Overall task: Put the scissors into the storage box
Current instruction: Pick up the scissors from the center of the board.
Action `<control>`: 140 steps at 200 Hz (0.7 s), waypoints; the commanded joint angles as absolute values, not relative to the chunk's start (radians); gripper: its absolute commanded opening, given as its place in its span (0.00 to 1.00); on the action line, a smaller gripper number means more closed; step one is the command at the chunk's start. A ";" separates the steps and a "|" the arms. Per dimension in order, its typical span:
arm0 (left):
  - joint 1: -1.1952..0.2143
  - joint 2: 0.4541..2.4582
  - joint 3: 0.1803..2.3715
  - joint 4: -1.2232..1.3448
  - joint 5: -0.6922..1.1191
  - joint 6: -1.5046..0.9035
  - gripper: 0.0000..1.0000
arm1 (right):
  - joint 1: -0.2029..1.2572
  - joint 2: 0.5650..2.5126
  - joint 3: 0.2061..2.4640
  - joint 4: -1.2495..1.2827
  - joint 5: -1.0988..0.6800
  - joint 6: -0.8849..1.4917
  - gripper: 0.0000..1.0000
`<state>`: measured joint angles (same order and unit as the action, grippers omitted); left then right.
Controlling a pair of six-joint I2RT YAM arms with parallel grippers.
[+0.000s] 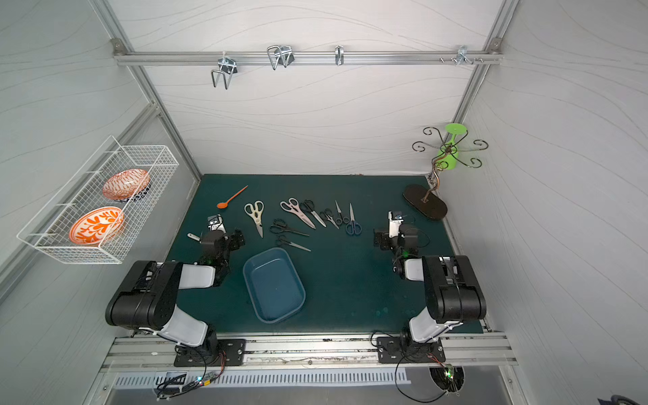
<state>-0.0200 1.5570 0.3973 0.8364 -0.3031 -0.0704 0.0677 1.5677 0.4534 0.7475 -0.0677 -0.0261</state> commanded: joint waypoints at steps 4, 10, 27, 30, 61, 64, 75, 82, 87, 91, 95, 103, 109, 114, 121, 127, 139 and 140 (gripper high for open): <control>-0.017 1.547 0.409 0.856 -0.308 -0.065 1.00 | 0.065 1.571 0.460 0.758 -0.080 -0.018 0.99; -0.018 1.548 0.409 0.854 -0.307 -0.066 1.00 | 0.065 1.571 0.460 0.756 -0.080 -0.018 0.99; -0.018 1.548 0.409 0.853 -0.307 -0.066 1.00 | 0.066 1.570 0.460 0.757 -0.080 -0.018 0.99; -0.018 1.548 0.408 0.854 -0.308 -0.065 1.00 | 0.066 1.570 0.460 0.758 -0.081 -0.018 0.99; -0.018 1.553 0.410 0.857 -0.307 -0.064 1.00 | 0.064 1.571 0.460 0.756 -0.083 -0.018 0.99; -0.017 1.553 0.410 0.856 -0.306 -0.065 1.00 | 0.064 1.570 0.459 0.758 -0.082 -0.018 0.99; -0.018 1.552 0.410 0.856 -0.307 -0.065 1.00 | 0.064 1.571 0.462 0.756 -0.082 -0.018 0.99; -0.016 1.552 0.410 0.854 -0.307 -0.064 1.00 | 0.064 1.574 0.467 0.748 -0.083 -0.018 0.99; -0.016 1.552 0.410 0.856 -0.307 -0.065 1.00 | 0.062 1.575 0.467 0.750 -0.084 -0.017 0.99; -0.016 1.552 0.410 0.854 -0.307 -0.064 1.00 | 0.061 1.573 0.468 0.747 -0.086 -0.017 0.99; -0.015 1.554 0.411 0.856 -0.305 -0.065 1.00 | 0.063 1.574 0.467 0.748 -0.086 -0.017 0.99; -0.012 1.557 0.412 0.858 -0.303 -0.066 1.00 | 0.061 1.574 0.467 0.748 -0.086 -0.017 0.99; -0.013 1.558 0.413 0.860 -0.304 -0.065 1.00 | 0.061 1.574 0.466 0.748 -0.086 -0.015 0.99; -0.012 1.556 0.411 0.859 -0.302 -0.066 1.00 | 0.060 1.575 0.467 0.746 -0.091 -0.015 0.99; -0.012 1.553 0.413 0.851 -0.301 -0.067 1.00 | 0.058 1.574 0.466 0.750 -0.096 -0.014 0.99; -0.013 1.552 0.411 0.854 -0.301 -0.066 1.00 | 0.058 1.573 0.465 0.750 -0.097 -0.014 0.99; -0.012 1.549 0.408 0.855 -0.301 -0.066 1.00 | 0.059 1.569 0.459 0.756 -0.095 -0.016 0.99; -0.012 1.547 0.408 0.856 -0.301 -0.066 1.00 | 0.058 1.569 0.459 0.757 -0.096 -0.017 0.99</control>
